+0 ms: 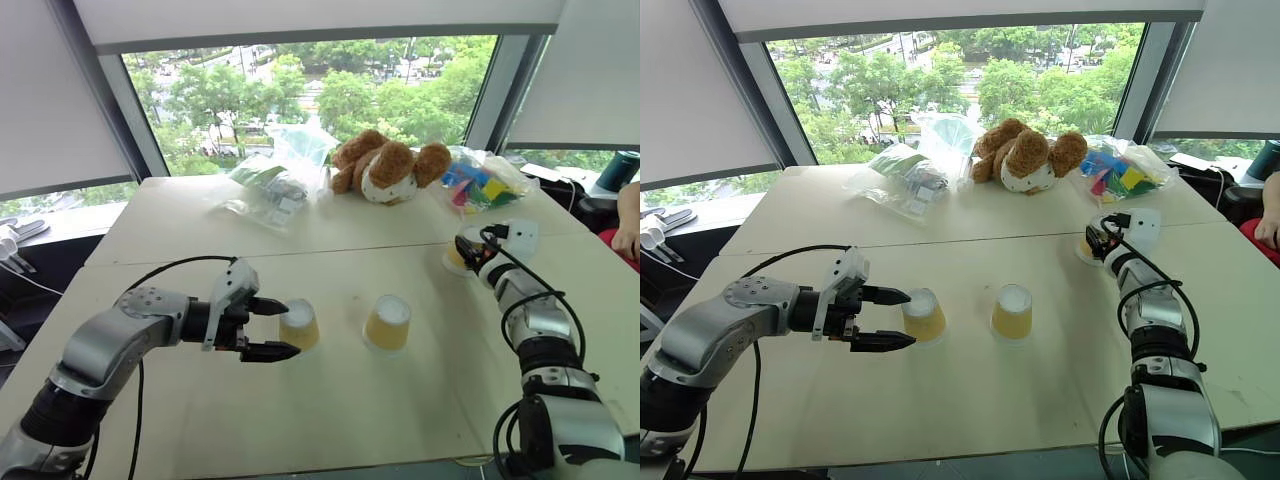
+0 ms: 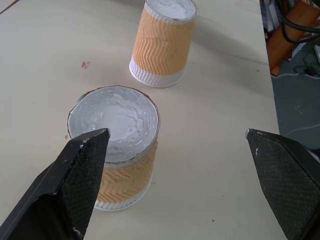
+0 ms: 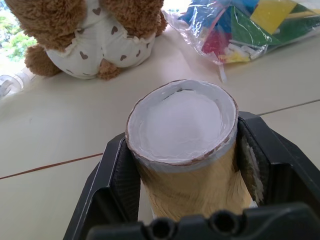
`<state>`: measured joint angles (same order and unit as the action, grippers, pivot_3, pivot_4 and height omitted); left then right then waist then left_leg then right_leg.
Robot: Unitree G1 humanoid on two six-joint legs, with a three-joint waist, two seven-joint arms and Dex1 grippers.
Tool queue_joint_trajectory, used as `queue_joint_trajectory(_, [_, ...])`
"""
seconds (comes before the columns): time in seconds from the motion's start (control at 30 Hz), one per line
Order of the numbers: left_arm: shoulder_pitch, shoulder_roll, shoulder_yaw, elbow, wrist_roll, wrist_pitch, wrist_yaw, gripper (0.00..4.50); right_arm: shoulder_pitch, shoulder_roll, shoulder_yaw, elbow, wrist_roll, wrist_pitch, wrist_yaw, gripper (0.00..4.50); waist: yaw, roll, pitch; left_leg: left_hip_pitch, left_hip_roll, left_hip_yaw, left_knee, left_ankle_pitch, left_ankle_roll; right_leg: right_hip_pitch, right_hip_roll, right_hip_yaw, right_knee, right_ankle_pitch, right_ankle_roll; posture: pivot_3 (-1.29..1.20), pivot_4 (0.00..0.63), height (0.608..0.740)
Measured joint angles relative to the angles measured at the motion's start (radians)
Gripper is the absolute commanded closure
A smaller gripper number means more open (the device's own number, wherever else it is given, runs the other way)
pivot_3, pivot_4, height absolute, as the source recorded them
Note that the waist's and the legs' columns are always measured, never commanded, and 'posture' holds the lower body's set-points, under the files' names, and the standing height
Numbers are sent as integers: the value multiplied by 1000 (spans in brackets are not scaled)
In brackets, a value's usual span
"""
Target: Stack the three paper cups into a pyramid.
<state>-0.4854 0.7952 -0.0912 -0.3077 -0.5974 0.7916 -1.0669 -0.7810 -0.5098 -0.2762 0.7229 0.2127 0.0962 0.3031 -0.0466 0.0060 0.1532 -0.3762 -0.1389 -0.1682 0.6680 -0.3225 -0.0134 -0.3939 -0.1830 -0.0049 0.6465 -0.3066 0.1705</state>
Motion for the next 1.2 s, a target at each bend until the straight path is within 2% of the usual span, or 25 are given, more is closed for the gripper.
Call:
queue_joint_trajectory(0.13, [-1,2,-1,2,0,-3,-4,0,145,-54,34,-313,15,89,98,2184,5,0,0,-1,0,-1,0,0,0,0,0,0,1,0,0,0,150,740])
queue_joint_trajectory(0.27, [1,19,-1,16,1,-16,-22,0,457,-162,5,-782,183,307,256,2184,14,0,0,-2,-1,-2,1,0,0,-1,0,0,1,0,0,0,150,740])
queue_joint_trajectory(0.43, [-26,13,-19,53,6,-30,-53,0,753,-193,-74,-1104,356,460,358,2184,23,-1,0,1,0,2,2,0,0,1,0,1,0,0,0,0,150,740])
queue_joint_trajectory(0.5, [-44,10,-23,69,17,-40,-68,0,809,-211,-81,-1142,362,465,391,2184,29,-1,0,2,0,3,3,0,0,1,0,1,0,0,0,0,150,740])
queue_joint_trajectory(0.6, [-72,5,-50,108,35,-56,-91,0,813,-231,-64,-1144,342,438,425,2184,34,-1,0,2,0,3,3,0,0,1,0,1,0,0,0,0,150,740])
queue_joint_trajectory(1.03, [-77,12,-52,118,61,-55,-113,0,736,-214,47,-984,261,291,507,2184,30,-1,0,1,0,2,3,0,0,1,0,1,0,0,0,0,150,740])
queue_joint_trajectory(1.17, [-75,19,-51,108,61,-53,-113,0,715,-208,75,-948,241,259,525,250,31,-2,0,1,0,2,4,0,0,1,0,1,0,0,0,0,150,740])
queue_joint_trajectory(1.2, [-75,20,-51,108,61,-52,-112,0,715,-204,87,-936,237,253,530,64,31,-2,0,1,0,2,4,0,0,1,0,1,0,0,0,0,150,740])
